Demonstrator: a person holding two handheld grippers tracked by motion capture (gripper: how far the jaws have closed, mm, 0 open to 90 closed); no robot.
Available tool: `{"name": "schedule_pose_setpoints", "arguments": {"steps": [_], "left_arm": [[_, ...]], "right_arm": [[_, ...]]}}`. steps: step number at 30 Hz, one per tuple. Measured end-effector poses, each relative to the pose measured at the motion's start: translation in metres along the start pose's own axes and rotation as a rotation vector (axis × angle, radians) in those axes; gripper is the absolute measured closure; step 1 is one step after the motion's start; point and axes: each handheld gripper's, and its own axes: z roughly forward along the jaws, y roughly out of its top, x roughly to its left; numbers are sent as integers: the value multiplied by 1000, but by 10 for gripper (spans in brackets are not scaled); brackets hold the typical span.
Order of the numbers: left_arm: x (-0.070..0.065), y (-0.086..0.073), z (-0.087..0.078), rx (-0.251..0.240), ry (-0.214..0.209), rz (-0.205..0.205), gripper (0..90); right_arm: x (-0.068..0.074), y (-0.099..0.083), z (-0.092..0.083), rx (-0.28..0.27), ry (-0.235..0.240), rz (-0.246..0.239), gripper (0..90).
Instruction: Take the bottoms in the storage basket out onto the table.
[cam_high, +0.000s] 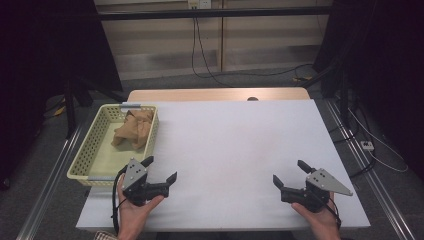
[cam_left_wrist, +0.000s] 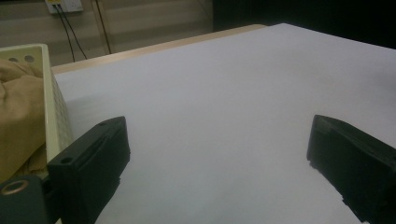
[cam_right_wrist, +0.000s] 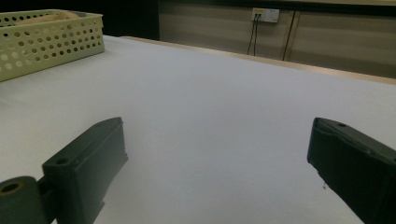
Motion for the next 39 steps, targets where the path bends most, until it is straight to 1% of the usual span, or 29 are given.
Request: {"name": "schedule_pose_setpoints", "arguments": {"steps": [3,8,10,12,13,15,16,17,19,20,25,26,27,29,32,33,34,38,39], "left_arm": [[2,2,1,20,-19,-11,64],[1,3,1,19,-12,5,62],[0,3,3,22,-18,1,62],[0,4,3,27,-23,7,62],[1,8,3,30,-28,7,62],[2,12,4,21,-10,13,63],[2,12,4,21,-10,13,63],[3,14,4,26,2,13,65],[3,17,4,27,-3,14,68],[3,19,3,19,5,18,68],[7,22,3,18,12,12,68],[8,24,3,22,13,12,68],[9,26,4,43,9,25,71],[10,28,4,51,9,33,73],[13,33,3,46,11,28,74],[14,35,3,46,11,31,74],[16,39,2,50,20,43,74],[21,45,0,54,23,47,74],[23,48,0,63,29,53,74]], "right_arm": [[0,0,0,0,3,0,41],[0,0,0,1,10,5,39],[0,0,-1,3,13,8,40],[0,-1,-1,4,13,7,40],[0,-1,-1,7,15,9,40],[0,-1,0,10,17,8,40],[0,-1,0,10,18,10,40],[0,-1,0,11,19,12,39],[1,-1,0,12,21,11,39],[1,-1,0,11,22,11,39],[0,-1,1,12,31,21,38],[0,-1,1,13,34,23,38],[0,-1,1,13,37,23,38],[0,-1,1,13,37,22,38],[1,-1,1,13,39,24,38],[1,-1,1,13,39,24,38],[1,-1,1,14,39,24,38],[0,-1,2,18,37,29,37],[1,-1,2,19,38,28,37]]}}
